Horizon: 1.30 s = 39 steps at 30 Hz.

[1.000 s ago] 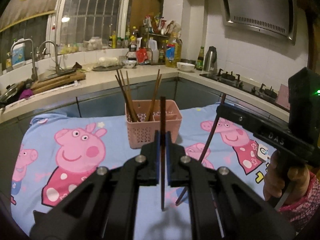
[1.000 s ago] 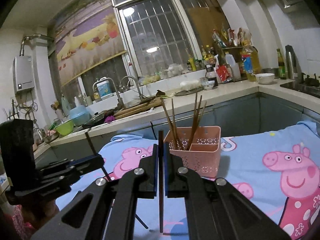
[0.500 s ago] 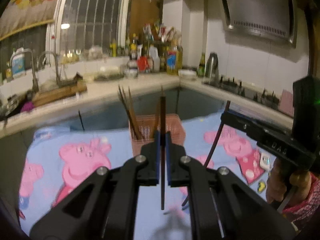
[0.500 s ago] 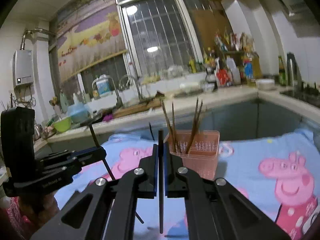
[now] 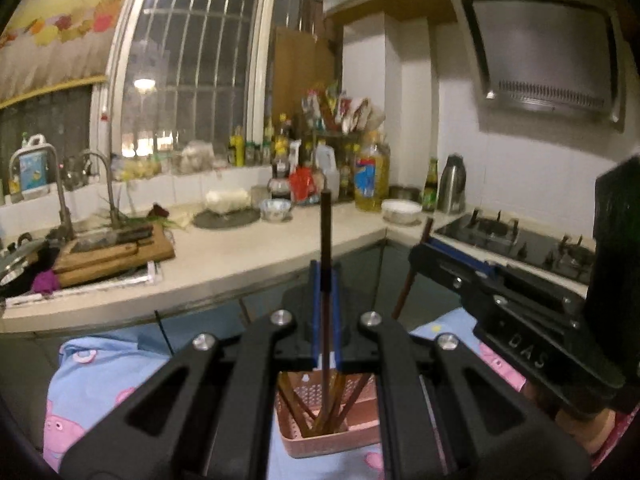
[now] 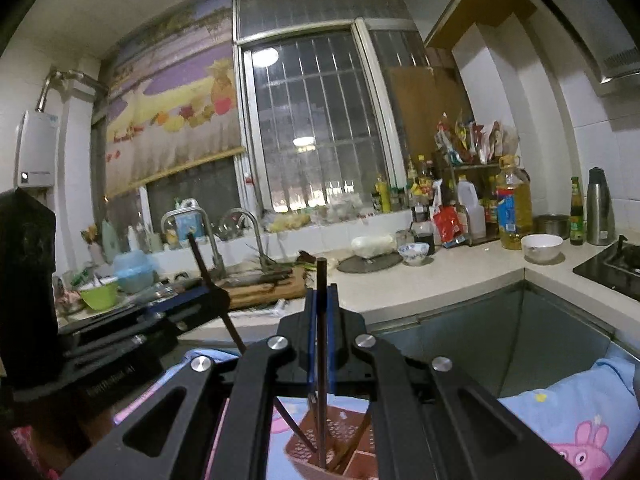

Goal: Organize utensils
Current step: 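Drop the left tool's chopstick into the caddy while the right tool drops its own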

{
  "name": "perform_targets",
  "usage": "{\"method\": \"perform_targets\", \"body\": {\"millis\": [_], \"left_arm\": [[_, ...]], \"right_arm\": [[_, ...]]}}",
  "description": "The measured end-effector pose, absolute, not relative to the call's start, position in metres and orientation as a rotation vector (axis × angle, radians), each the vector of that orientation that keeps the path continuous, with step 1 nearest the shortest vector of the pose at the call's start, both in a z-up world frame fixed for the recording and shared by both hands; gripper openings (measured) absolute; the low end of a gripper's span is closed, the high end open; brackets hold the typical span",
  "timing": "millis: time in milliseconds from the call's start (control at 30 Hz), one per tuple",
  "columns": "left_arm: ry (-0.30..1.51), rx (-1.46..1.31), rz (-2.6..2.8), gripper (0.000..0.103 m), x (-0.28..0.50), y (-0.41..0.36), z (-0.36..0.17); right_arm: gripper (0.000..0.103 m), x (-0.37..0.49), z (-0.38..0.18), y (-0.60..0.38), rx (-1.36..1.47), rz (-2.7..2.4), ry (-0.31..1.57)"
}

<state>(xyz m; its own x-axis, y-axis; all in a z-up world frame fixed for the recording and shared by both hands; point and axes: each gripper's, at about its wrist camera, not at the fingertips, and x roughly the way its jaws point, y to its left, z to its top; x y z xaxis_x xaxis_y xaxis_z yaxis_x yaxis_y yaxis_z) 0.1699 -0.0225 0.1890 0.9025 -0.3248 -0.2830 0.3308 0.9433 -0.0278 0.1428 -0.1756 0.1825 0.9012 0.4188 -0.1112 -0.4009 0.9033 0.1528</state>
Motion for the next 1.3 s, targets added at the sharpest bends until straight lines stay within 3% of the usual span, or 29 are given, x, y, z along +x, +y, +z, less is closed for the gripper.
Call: {"method": "perform_targets", "body": {"millis": [467, 567, 833, 867, 933, 1033, 1133, 1300], "left_arm": [[0.545, 0.057, -0.292, 0.007, 0.236, -0.033, 0.098], [0.551, 0.013, -0.265, 0.018, 0.233, -0.024, 0.102], [0.454, -0.112, -0.246, 0.020, 0.179, 0.012, 0.149], [0.452, -0.114, -0.241, 0.022, 0.170, 0.014, 0.150], [0.445, -0.111, -0.234, 0.039, 0.145, 0.018, 0.148], [0.444, -0.097, -0.216, 0.052, 0.112, 0.020, 0.137], [0.458, -0.073, -0.204, 0.061, 0.075, 0.018, 0.117], [0.513, -0.035, -0.189, 0.064, 0.031, 0.011, 0.088]], "right_arm": [[0.000, 0.209, 0.096, -0.154, 0.114, 0.437, 0.400], [0.000, 0.214, 0.093, -0.159, 0.175, 0.457, 0.458], [0.000, 0.162, 0.132, -0.186, 0.249, 0.438, 0.314], [0.000, 0.152, 0.134, -0.190, 0.261, 0.440, 0.305], [0.000, 0.135, 0.134, -0.197, 0.285, 0.435, 0.299], [0.004, 0.101, 0.119, -0.203, 0.310, 0.411, 0.308], [0.006, 0.061, 0.092, -0.203, 0.314, 0.388, 0.330], [0.010, 0.007, 0.054, -0.198, 0.336, 0.360, 0.390]]}}
